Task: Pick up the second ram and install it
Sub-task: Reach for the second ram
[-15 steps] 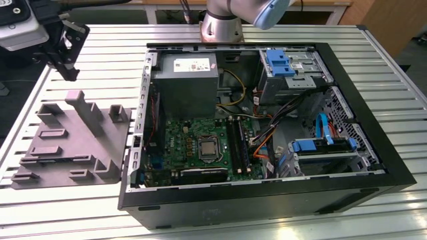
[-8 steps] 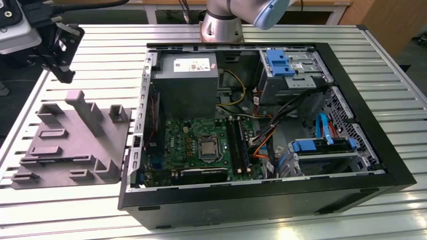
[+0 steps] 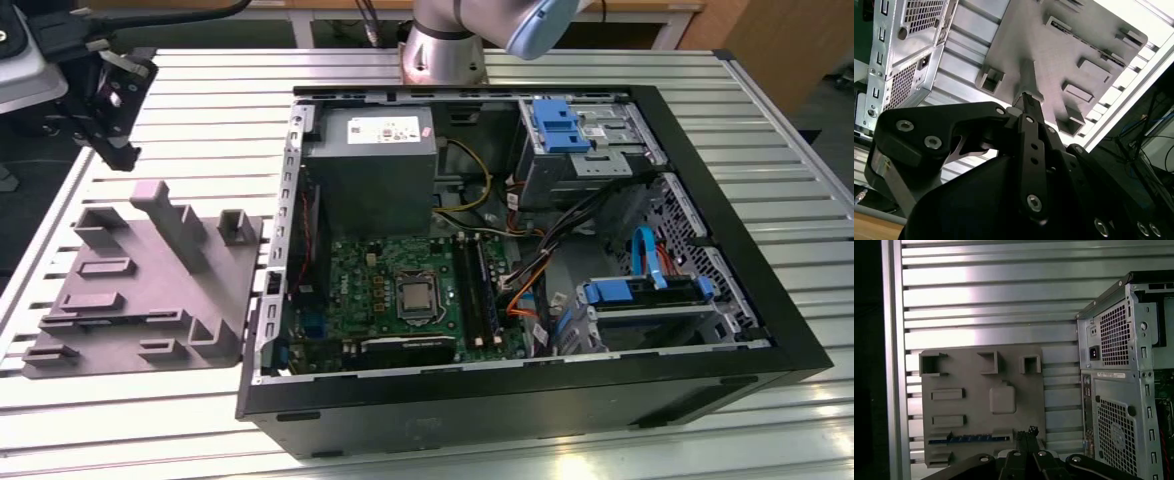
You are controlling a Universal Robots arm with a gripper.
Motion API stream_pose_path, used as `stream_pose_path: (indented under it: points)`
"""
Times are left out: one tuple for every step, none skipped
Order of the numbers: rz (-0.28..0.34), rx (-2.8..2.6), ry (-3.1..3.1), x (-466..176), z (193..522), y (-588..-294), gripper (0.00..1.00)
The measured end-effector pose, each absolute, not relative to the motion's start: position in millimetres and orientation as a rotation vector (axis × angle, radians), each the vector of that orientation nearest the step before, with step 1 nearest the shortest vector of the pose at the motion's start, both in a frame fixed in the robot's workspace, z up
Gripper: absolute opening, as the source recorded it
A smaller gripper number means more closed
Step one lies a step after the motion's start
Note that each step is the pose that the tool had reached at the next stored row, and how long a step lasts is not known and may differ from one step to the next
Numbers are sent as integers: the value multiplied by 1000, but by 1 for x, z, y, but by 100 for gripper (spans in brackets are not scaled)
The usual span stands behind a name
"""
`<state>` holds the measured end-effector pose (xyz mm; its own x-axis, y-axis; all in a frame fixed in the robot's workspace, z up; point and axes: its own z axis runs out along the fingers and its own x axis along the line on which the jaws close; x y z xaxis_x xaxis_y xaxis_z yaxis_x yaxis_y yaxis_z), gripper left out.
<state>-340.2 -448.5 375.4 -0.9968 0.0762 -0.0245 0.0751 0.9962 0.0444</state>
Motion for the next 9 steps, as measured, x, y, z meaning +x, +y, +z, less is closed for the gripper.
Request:
stream_pose_path:
  points:
    - [68, 118, 3113, -341, 375, -449, 11]
    - [68, 118, 3112, -342, 375, -449, 11]
    - [68, 118, 3112, -343, 375, -449, 11]
    - [68, 118, 3112, -344, 375, -449, 11]
    - [68, 118, 3112, -344, 374, -450, 11]
    - [68, 118, 3112, -345, 374, -450, 11]
    - [68, 118, 3112, -346, 374, -450, 11]
    - [68, 118, 3112, -346, 374, -450, 11]
    - [68, 118, 3112, -347, 374, -451, 11]
